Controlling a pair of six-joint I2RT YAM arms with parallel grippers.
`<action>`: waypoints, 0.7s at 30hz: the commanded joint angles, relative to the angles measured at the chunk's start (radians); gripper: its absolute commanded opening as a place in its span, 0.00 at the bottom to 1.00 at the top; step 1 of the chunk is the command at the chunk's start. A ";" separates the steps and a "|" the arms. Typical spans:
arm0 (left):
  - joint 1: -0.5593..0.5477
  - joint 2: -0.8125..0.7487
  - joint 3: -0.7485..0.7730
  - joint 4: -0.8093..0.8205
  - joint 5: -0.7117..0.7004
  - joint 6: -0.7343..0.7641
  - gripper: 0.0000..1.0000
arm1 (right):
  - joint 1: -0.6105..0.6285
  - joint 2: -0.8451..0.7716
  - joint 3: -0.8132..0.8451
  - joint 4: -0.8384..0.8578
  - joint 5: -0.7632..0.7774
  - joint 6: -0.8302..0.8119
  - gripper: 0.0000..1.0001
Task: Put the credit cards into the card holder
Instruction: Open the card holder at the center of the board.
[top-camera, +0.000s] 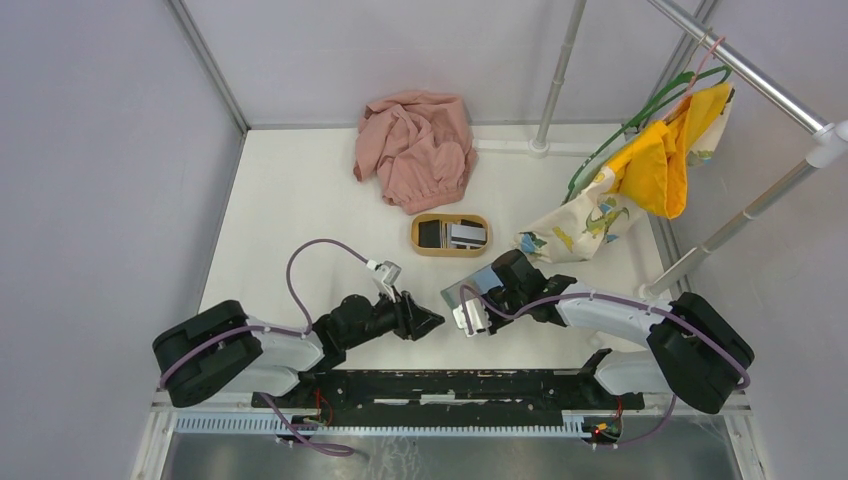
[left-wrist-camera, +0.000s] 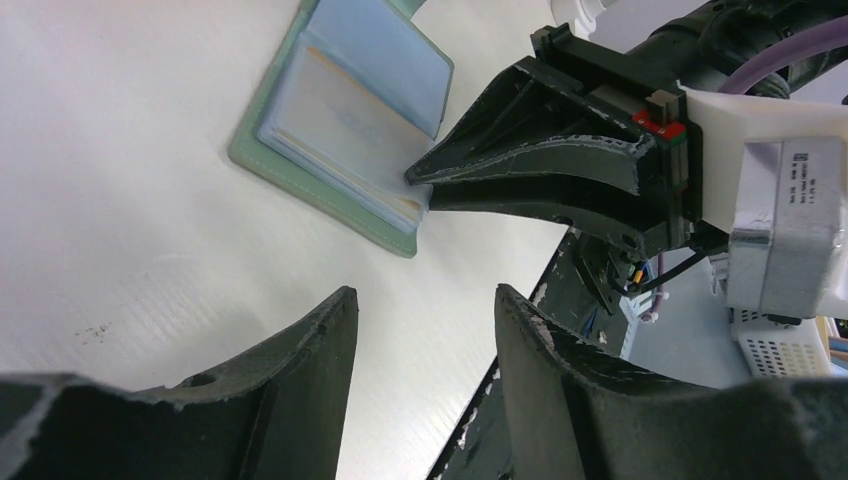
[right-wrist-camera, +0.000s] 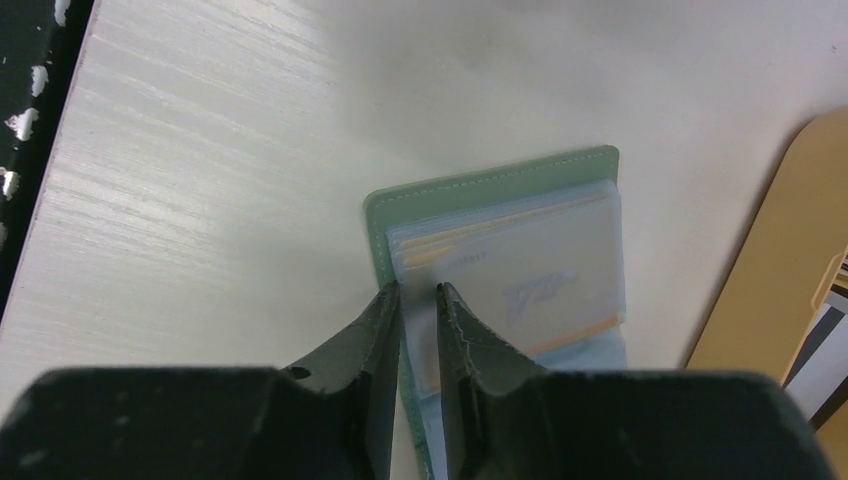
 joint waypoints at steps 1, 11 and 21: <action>-0.007 0.045 0.031 0.130 0.028 -0.043 0.59 | -0.011 -0.019 0.033 -0.009 -0.018 0.019 0.20; -0.008 0.189 0.067 0.247 0.067 -0.091 0.58 | -0.066 -0.033 0.043 -0.012 -0.086 0.062 0.04; -0.008 0.319 0.116 0.328 0.033 -0.156 0.50 | -0.146 -0.048 0.036 0.066 -0.156 0.227 0.00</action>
